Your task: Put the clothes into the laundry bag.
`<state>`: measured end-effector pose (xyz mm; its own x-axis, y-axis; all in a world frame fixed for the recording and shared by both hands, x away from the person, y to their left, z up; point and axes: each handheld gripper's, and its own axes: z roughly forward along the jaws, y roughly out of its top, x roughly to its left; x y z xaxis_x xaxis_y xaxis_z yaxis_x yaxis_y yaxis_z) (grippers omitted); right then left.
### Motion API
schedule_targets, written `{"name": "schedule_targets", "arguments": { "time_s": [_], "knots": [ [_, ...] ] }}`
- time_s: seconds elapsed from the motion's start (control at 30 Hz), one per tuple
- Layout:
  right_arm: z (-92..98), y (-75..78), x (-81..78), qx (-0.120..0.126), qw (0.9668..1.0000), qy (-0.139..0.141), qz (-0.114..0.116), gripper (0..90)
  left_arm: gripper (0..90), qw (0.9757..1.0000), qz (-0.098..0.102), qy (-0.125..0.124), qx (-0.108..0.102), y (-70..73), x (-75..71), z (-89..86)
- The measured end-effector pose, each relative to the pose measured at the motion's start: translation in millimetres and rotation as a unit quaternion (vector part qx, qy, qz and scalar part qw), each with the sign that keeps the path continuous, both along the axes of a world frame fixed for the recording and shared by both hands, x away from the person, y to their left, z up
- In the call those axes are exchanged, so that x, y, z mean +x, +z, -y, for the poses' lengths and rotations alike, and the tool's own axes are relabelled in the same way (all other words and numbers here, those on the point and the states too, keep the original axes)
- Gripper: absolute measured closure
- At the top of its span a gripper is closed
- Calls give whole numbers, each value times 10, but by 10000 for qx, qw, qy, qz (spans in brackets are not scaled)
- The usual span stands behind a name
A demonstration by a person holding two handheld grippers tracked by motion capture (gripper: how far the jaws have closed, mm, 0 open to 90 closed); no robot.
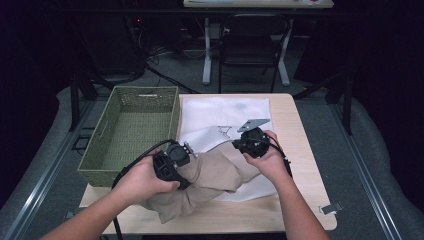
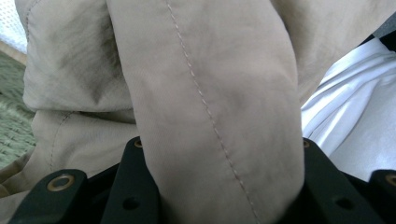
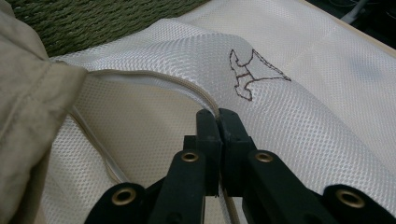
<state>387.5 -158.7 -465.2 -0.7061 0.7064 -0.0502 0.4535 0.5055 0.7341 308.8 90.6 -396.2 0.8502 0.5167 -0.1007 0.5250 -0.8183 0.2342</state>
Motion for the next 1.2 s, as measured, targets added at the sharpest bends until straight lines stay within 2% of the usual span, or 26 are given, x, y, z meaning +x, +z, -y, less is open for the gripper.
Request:
{"name": "schedule_targets", "arguments": {
  "time_s": [0.33, 0.53, 0.77, 0.83, 1.2],
  "knots": [
    [-12, 1, -8, 1, 10000, 0, 11, 881, 640, 9999, -50, -96, -76, -88, -8, 88],
    [-14, 3, -10, 14, 10000, 4, 12, 881, 640, 9995, -61, -284, -109, -151, -11, 210],
    [-9, 7, -9, 23, 10000, 14, 19, 881, 639, 9991, -66, -351, -206, -235, -12, 329],
    [-9, 7, -9, 21, 10000, 18, 24, 881, 640, 9989, -73, -441, -160, -257, -10, 363],
    [-10, 8, -10, 33, 10000, 18, 24, 881, 640, 9984, -111, -516, -198, -373, 12, 484]
  ]
}}
